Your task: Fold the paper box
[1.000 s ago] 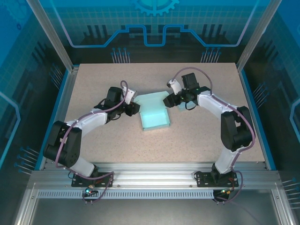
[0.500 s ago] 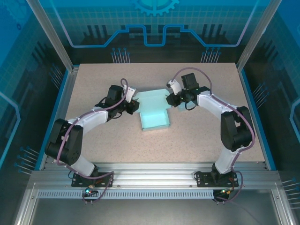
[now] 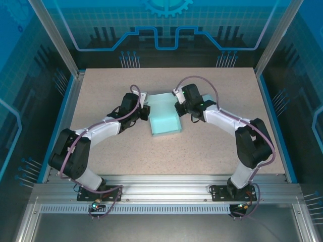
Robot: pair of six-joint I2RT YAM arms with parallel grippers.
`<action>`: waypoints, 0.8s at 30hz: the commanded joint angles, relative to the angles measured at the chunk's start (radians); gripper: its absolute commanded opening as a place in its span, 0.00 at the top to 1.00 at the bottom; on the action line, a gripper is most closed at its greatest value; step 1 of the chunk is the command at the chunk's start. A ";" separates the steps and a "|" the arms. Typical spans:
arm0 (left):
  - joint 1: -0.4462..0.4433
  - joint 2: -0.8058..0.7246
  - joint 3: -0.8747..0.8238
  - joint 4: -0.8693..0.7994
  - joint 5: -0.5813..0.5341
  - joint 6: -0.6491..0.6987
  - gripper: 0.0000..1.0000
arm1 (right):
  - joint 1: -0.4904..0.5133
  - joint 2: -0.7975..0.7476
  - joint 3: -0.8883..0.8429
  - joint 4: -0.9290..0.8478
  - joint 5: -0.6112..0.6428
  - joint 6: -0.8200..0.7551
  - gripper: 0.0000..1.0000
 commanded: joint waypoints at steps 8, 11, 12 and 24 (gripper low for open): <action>-0.069 0.038 0.046 0.224 -0.150 -0.213 0.92 | 0.083 0.052 0.014 0.200 0.101 0.113 1.00; -0.085 0.075 0.047 0.251 -0.182 -0.264 0.90 | 0.103 0.074 0.008 0.251 0.127 0.144 1.00; -0.094 0.083 0.047 0.261 -0.193 -0.273 0.90 | 0.109 0.078 0.002 0.272 0.137 0.153 1.00; -0.156 0.126 0.045 0.312 -0.268 -0.388 0.88 | 0.157 0.074 -0.100 0.443 0.213 0.194 1.00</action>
